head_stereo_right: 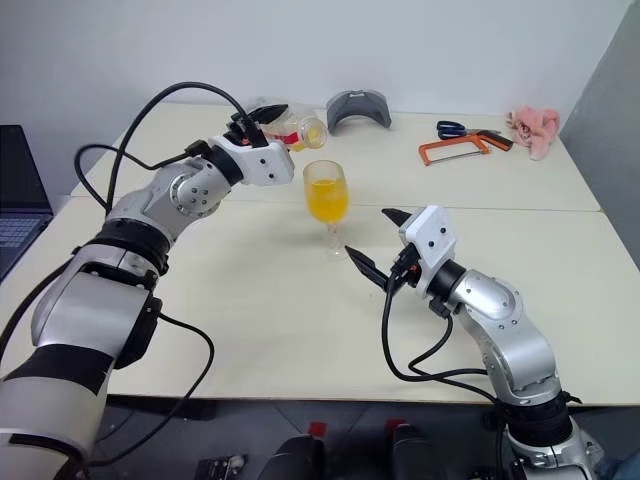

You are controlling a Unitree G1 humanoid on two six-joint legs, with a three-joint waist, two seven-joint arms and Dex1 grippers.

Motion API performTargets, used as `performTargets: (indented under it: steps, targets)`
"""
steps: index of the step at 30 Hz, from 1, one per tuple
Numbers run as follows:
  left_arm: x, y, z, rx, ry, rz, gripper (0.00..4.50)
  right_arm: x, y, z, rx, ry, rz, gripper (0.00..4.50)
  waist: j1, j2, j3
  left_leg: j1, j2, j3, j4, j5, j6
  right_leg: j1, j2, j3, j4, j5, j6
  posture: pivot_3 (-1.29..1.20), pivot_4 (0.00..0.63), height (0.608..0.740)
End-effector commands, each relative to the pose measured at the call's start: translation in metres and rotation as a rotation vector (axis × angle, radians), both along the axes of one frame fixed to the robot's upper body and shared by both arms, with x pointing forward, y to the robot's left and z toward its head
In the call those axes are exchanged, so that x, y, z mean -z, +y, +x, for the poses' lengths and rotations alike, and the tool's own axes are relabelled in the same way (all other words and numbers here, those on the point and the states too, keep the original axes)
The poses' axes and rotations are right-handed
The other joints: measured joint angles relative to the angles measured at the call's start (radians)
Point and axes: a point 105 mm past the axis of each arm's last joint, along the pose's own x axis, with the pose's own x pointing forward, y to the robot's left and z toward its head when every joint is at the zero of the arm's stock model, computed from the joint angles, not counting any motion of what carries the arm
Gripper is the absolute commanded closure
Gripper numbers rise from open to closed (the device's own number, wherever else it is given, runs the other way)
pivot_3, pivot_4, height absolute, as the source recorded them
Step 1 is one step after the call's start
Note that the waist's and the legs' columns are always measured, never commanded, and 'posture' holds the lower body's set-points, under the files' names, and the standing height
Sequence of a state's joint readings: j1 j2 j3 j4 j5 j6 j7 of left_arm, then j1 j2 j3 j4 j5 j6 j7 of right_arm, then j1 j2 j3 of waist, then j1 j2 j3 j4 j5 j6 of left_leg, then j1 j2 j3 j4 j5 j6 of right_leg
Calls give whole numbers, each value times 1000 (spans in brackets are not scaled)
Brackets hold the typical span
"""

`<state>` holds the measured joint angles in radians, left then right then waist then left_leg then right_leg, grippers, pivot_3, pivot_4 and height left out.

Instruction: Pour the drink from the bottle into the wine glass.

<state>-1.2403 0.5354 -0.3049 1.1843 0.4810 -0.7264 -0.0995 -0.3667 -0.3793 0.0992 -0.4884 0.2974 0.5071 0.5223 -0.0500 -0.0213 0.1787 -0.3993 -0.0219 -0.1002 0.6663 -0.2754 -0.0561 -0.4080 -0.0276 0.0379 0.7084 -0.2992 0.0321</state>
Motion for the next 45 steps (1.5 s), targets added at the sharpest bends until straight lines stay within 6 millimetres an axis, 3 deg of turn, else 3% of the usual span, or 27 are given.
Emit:
performTargets:
  steps: [1,4,8,13,20,33,42,45]
  targets:
    - [-23,12,-2,26,47,-284,2808,-20,7,-10,-55,-80,20,0,-4,0,0,0,0,0,0,0,0,0,0,0,0,0,0,0,150,740]
    - [-17,38,-1,26,184,-577,2809,-20,16,-17,-112,-71,-16,0,-10,0,0,0,0,-2,1,0,0,-1,0,1,2,0,0,0,150,740]
    - [17,76,-8,-43,349,-738,2809,-17,28,-18,-160,-30,-60,0,-35,0,0,1,1,-3,1,0,0,-1,0,1,5,0,0,0,150,740]
    - [47,106,-21,-80,490,-913,2809,-21,46,-12,-193,-6,-83,0,-37,0,0,1,1,-6,3,0,0,-1,1,0,6,0,0,0,150,740]
    - [67,128,-32,-121,539,-1089,2809,-24,70,-12,-259,10,-117,0,-27,-1,-1,-1,2,-8,9,0,0,0,-2,-1,7,0,0,0,150,740]
    - [105,141,-35,-233,567,-1076,2809,-22,82,-13,-297,13,-140,0,-25,-2,-2,0,1,-8,10,-2,3,1,-3,-1,7,0,0,0,150,740]
    - [111,136,-40,-202,581,-1061,45,-19,80,-12,-289,23,-144,0,-24,-2,-2,0,1,-8,10,-2,4,1,-3,-1,7,0,0,0,150,740]
    - [111,134,-42,-204,570,-1023,45,-13,76,-11,-281,33,-149,0,-23,-2,-2,0,1,-8,10,-2,4,1,-3,-1,7,0,0,0,150,740]
